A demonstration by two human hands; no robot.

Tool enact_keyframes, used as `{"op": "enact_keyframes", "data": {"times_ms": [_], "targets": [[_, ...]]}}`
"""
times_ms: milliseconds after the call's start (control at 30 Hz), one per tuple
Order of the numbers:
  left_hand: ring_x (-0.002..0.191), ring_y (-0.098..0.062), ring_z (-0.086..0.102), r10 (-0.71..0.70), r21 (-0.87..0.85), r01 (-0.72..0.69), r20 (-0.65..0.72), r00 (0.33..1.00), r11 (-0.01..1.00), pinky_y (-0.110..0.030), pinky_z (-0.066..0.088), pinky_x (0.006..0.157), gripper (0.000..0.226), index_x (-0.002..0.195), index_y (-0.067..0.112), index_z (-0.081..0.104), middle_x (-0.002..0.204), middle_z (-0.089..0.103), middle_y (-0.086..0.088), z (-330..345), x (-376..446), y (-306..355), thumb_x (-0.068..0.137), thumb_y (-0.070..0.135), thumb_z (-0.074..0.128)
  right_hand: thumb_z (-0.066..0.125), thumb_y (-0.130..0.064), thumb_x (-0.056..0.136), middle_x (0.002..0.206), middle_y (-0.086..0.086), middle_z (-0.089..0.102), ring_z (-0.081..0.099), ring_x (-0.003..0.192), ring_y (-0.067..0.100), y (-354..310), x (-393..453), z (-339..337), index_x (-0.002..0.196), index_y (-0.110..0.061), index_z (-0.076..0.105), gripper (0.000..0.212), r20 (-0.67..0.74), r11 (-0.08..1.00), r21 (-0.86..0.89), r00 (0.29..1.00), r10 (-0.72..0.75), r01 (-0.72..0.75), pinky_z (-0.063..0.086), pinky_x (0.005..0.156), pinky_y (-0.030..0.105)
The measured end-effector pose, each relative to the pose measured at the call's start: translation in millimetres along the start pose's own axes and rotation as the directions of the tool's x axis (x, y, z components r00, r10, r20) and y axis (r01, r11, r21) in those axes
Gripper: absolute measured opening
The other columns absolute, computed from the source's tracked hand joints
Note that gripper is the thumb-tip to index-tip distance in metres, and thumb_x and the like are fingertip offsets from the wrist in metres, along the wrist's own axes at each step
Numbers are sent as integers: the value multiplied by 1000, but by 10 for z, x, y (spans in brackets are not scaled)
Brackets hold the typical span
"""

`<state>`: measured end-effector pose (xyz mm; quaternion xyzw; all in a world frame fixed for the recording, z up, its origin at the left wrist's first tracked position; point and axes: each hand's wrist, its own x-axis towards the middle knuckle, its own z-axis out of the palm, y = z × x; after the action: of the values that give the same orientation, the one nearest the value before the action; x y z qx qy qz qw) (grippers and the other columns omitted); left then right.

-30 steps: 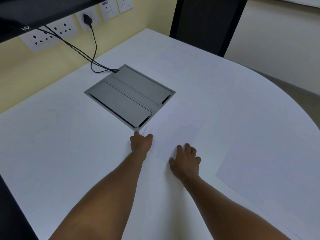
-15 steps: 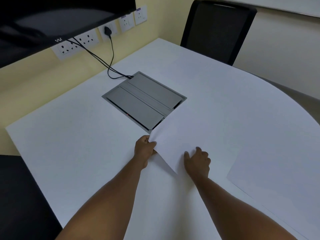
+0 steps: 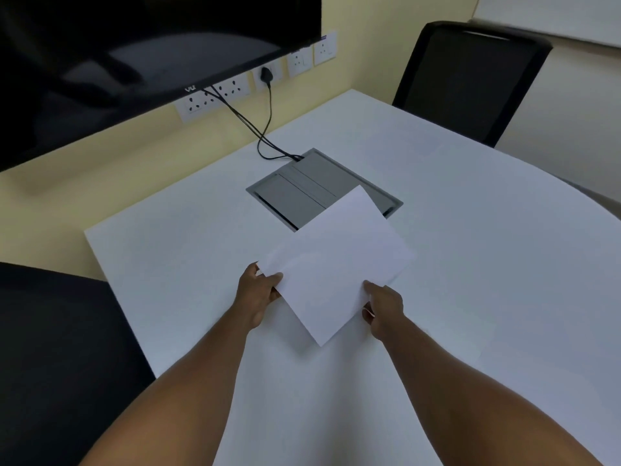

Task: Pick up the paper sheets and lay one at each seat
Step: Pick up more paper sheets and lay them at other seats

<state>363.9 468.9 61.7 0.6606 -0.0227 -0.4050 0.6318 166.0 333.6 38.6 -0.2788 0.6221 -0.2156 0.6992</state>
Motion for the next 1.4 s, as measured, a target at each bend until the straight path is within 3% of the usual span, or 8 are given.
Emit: {"op": "enact_keyframes", "data": {"times_ms": [133, 233, 433, 767, 900, 1000, 1167, 1400], "targets": [[96, -29, 67, 11, 31, -7, -120, 993, 999, -39, 57, 84, 8, 89, 3, 59, 109, 67, -19, -429, -8, 27, 88, 1, 67, 69, -13, 87, 78, 5, 53, 46, 64, 17, 157, -76, 355, 76, -11, 55, 19, 42, 997, -60, 998, -36, 39, 46, 57, 28], [89, -30, 65, 34, 77, -15, -254, 967, 997, -42, 56, 89, 38, 62, 8, 42, 90, 64, -19, -750, 42, 36, 90, 7, 67, 68, -14, 89, 74, 5, 51, 45, 65, 19, 289, -131, 646, 70, -11, 51, 25, 69, 993, -101, 996, -48, 55, 46, 59, 29], [76, -23, 60, 55, 93, -15, -439, 897, 996, -25, 54, 68, 27, 74, 5, 55, 81, 61, -10, -1287, 195, 62, 96, 19, 60, 67, -10, 88, 63, 6, 47, 45, 57, 19, 605, -217, 1176, 59, -10, 42, 39, 64, 979, -185, 995, -71, 82, 51, 57, 29], [59, -27, 39, 47, 204, 108, -635, 771, 973, -28, 37, 59, 45, 55, 18, 39, 61, 37, -10, -1922, 396, 35, 93, 19, 61, 63, -5, 89, 68, 11, 60, 63, 58, 20, 997, -313, 1587, 60, -9, 47, 33, 85, 951, -304, 996, -25, 49, 57, 63, 34], [103, -35, 65, 46, 216, 133, -664, 747, 967, -40, 54, 90, 21, 103, 2, 70, 102, 71, -11, -2073, 438, 30, 92, 18, 65, 66, -7, 85, 60, 11, 64, 63, 53, 21, 1096, -358, 1640, 56, -7, 56, 31, 87, 916, -397, 996, -21, 54, 53, 50, 27], [81, -27, 60, 82, 300, 166, -666, 741, 939, -33, 49, 75, 16, 78, 12, 67, 78, 63, -3, -2164, 468, 0, 93, 16, 62, 68, -9, 82, 58, 8, 68, 64, 50, 19, 1159, -378, 1652, 58, -6, 64, 25, 88, 878, -473, 996, -33, 71, 57, 55, 30], [72, -21, 54, 125, 379, 181, -655, 746, 908, -27, 42, 65, 9, 85, 18, 62, 87, 59, -1, -2198, 496, -38, 93, 15, 60, 70, -14, 81, 57, 7, 70, 64, 46, 18, 1157, -385, 1624, 58, -6, 68, 25, 91, 821, -563, 994, -57, 98, 61, 62, 36], [97, -34, 64, 87, 392, 245, -663, 743, 887, -38, 52, 77, 24, 114, 7, 69, 113, 69, -13, -2278, 530, -101, 93, 16, 61, 71, -21, 83, 54, 6, 67, 63, 41, 15, 1178, -362, 1618, 66, -5, 67, 23, 137, 738, -655, 986, -96, 163, 54, 49, 24]]}}
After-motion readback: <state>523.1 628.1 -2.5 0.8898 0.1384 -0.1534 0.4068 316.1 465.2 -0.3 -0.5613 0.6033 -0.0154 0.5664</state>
